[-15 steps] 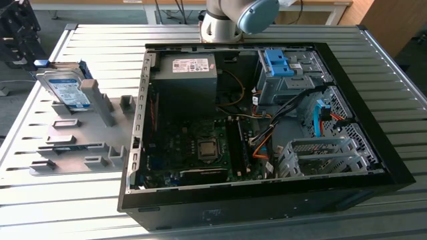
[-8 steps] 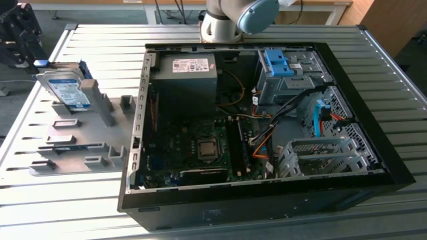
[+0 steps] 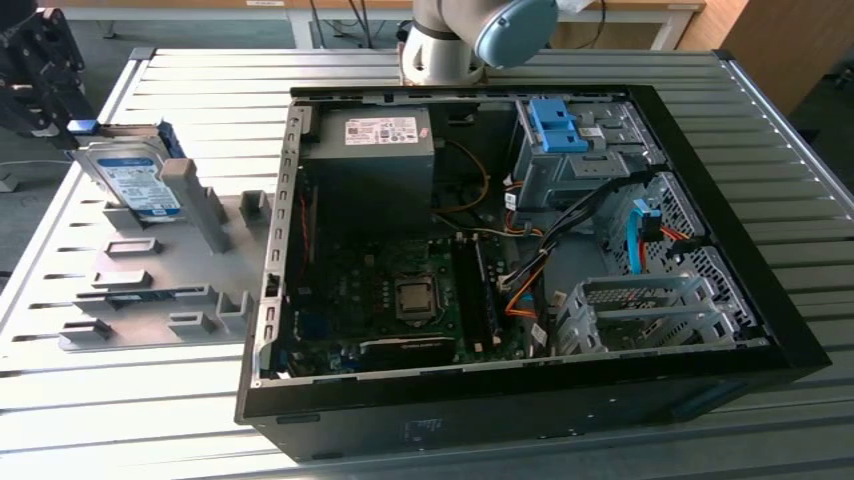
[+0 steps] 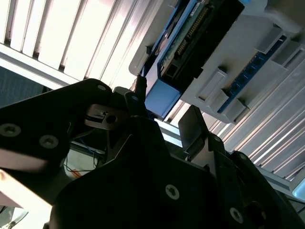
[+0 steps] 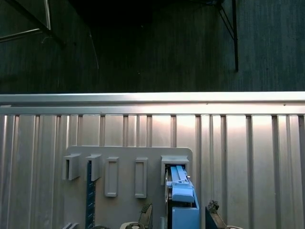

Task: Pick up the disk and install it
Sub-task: 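Pick up the disk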

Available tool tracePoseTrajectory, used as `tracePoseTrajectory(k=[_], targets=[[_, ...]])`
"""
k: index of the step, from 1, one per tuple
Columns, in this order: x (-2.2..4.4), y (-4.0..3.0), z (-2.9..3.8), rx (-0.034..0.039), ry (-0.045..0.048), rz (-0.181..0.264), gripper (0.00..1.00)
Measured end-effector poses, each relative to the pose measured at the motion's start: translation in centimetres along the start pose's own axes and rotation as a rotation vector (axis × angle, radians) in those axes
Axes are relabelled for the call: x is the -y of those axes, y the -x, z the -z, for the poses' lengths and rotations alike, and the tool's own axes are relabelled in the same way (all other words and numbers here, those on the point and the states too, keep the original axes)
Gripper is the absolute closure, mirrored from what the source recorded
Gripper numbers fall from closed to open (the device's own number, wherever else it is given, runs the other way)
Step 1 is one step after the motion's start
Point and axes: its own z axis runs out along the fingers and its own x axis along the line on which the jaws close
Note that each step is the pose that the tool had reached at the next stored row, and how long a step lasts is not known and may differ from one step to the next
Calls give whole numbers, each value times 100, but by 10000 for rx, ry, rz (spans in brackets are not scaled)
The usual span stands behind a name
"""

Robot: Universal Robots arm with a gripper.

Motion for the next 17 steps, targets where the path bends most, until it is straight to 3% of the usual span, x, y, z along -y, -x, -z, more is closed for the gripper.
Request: tracePoseTrajectory(k=[17], targets=[[1, 20, -183, -2, 0, -88, 45]])
